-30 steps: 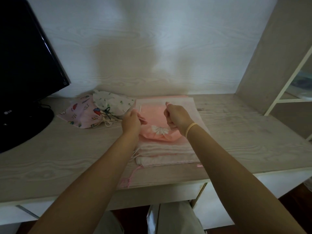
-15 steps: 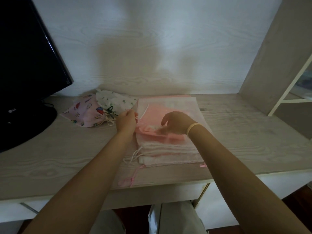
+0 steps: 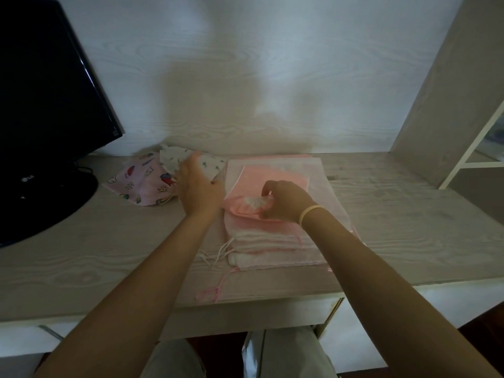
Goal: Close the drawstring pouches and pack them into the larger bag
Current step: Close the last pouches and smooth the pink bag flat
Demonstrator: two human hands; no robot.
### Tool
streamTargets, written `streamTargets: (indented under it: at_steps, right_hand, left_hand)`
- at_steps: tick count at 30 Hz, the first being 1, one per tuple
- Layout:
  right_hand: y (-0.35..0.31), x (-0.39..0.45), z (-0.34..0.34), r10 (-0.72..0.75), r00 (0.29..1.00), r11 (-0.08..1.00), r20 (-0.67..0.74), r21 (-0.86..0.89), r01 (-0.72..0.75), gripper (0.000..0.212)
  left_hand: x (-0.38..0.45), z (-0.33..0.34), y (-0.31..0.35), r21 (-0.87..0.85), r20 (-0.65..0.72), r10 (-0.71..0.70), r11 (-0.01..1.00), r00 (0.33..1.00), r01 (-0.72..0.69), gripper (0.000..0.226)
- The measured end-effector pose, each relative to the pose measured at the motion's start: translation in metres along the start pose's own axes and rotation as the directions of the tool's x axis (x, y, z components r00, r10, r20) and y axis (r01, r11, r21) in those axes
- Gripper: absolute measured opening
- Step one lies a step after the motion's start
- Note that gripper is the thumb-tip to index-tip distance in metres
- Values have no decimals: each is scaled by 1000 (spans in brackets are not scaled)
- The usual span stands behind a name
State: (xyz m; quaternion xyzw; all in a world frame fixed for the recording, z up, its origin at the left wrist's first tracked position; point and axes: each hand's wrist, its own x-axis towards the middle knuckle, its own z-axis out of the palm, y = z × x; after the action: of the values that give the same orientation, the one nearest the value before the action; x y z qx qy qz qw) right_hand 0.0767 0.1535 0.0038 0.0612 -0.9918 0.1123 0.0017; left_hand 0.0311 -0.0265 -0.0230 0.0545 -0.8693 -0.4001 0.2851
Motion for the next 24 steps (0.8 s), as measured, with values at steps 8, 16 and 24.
streamTargets:
  at_steps: [8,16,24]
  right_hand:
    - [4,0,7,-22,992,1000,-125,1,22,27]
    - [6,1,14,47,993,999,-108,15,-46,8]
    - [9,3,22,82,996,997,-44,13,-82,6]
  left_hand:
    - [-15,7,11,10,656,215,956,723,-293,35]
    - [-17,-3,17,148,562,338,857,755,-494,16]
    - [-13,-11,26,133,673,340,818,657,-560,42]
